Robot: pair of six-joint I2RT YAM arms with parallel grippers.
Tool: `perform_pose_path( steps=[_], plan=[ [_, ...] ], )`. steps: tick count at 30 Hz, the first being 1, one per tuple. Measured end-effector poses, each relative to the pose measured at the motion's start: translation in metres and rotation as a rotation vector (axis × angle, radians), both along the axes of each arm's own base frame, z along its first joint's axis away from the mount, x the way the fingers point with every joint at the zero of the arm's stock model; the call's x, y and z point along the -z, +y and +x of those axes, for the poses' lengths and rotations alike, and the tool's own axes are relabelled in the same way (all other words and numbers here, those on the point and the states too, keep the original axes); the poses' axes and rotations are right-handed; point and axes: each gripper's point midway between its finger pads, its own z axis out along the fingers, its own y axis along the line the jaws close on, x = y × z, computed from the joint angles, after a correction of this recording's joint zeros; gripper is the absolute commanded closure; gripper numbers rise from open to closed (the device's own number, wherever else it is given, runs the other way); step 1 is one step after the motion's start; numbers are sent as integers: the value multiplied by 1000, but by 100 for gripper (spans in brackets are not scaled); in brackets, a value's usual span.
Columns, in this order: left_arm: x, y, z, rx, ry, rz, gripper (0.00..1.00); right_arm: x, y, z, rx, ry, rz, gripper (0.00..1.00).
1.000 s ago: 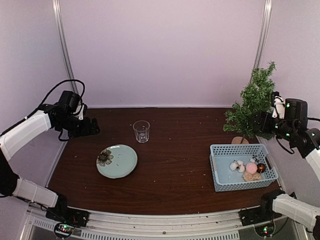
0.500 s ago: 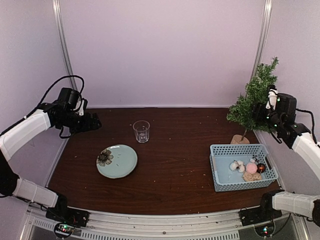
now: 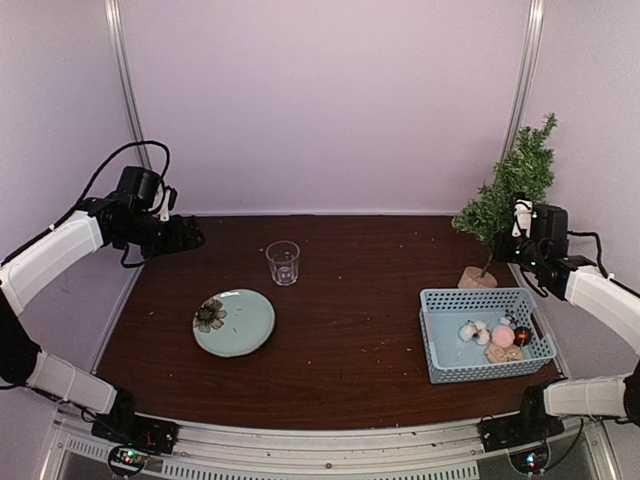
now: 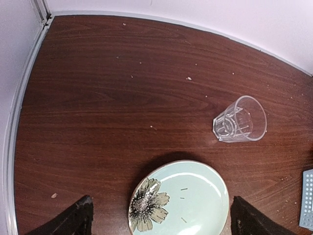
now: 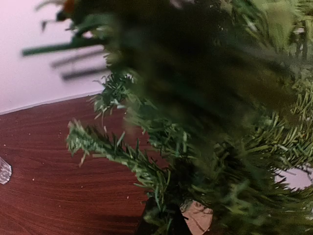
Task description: Decorate the small christmas tree
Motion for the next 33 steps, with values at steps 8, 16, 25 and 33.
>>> perform_pose_path(
  steps=[8, 16, 25, 33],
  plan=[
    [2, -1, 5, 6, 4, 10, 2, -1, 9, 5, -56, -16, 1, 100],
    [13, -2, 7, 12, 34, 19, 2, 1, 24, 6, -131, -25, 38, 100],
    [21, -57, 14, 193, 40, -91, 2, 2, 31, 0, -163, -36, 75, 100],
    [-25, -268, 13, 699, -126, -368, 3, 2, 30, -8, -156, -32, 90, 100]
  ],
)
